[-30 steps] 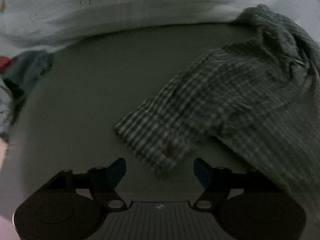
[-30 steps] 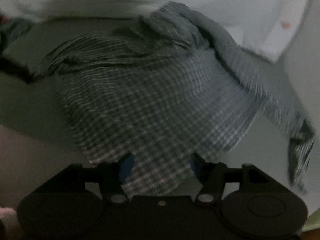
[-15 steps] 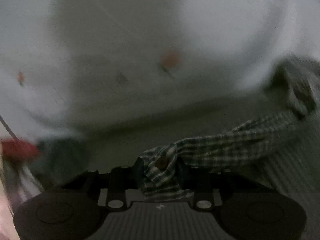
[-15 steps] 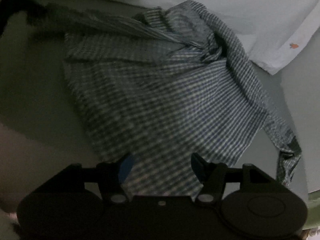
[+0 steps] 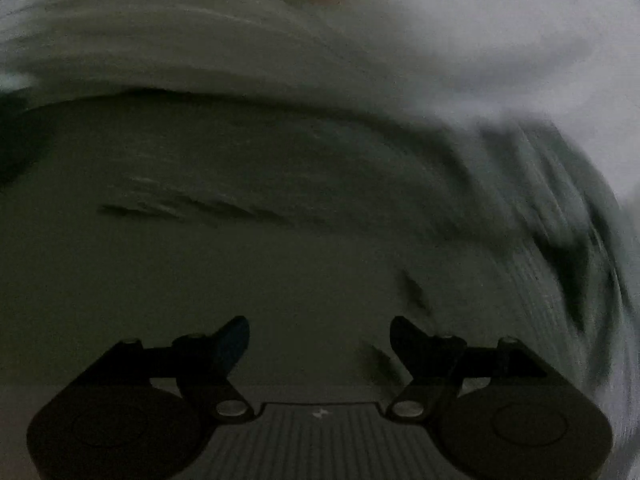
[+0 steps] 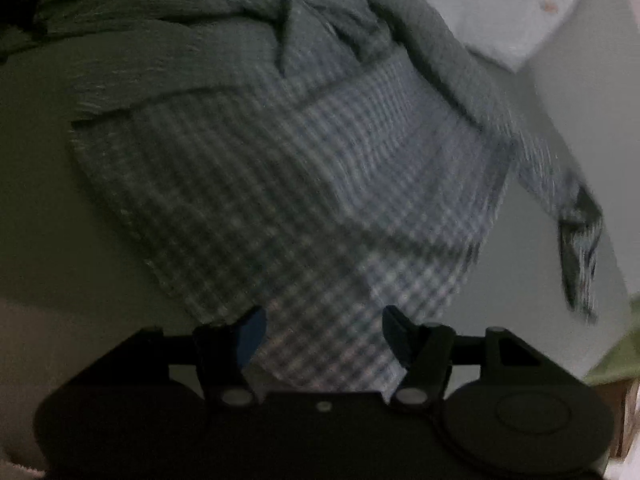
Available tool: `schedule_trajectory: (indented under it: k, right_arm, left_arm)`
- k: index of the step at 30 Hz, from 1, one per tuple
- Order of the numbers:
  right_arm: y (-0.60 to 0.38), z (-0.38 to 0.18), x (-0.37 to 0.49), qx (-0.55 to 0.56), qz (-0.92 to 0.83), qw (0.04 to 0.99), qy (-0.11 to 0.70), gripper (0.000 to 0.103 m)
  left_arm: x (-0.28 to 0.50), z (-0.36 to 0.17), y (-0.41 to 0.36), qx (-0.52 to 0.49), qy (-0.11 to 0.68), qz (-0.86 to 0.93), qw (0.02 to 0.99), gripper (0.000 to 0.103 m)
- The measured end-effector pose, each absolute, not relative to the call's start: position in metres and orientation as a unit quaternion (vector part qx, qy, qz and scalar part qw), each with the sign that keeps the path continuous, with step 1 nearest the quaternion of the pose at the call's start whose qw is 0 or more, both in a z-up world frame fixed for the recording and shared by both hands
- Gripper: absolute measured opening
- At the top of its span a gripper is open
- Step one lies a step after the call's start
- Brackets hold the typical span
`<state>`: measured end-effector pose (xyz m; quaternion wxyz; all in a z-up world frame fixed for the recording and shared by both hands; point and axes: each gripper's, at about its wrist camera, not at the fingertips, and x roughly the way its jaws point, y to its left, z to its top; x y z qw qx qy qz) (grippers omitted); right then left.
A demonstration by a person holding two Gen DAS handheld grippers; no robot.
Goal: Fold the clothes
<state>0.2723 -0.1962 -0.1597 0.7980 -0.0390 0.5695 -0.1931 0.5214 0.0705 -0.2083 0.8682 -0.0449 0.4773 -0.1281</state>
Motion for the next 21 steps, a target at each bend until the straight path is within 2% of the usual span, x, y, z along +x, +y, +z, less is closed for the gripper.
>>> schedule_trajectory:
  k: [3,8,10,13,16,21]
  right_arm:
    - [-0.221,-0.162,0.264,0.022,-0.231,0.787,0.571,0.074]
    - [-0.256,-0.172,0.239,0.125,-0.27,0.768,0.568,0.075]
    - [-0.266,-0.176,0.229,0.161,-0.264,0.77,0.559,0.076]
    - [-0.275,-0.179,0.221,0.177,-0.246,0.785,0.541,0.076]
    - [-0.284,-0.178,0.216,0.184,-0.21,0.805,0.523,0.076]
    - [-0.3,-0.178,0.216,0.175,-0.155,0.83,0.507,0.071]
  left_arm:
    - [0.506,-0.212,0.014,0.002,0.478,-0.197,0.856,0.085]
    - [0.458,-0.205,-0.052,0.15,0.405,-0.263,0.863,0.097]
    - [0.439,-0.211,-0.073,0.239,0.37,-0.26,0.859,0.096]
    - [0.425,-0.225,-0.072,0.308,0.353,-0.242,0.85,0.095]
    - [0.417,-0.221,-0.065,0.289,0.376,-0.228,0.85,0.095]
    - [0.414,-0.228,-0.074,0.328,0.336,-0.202,0.859,0.096]
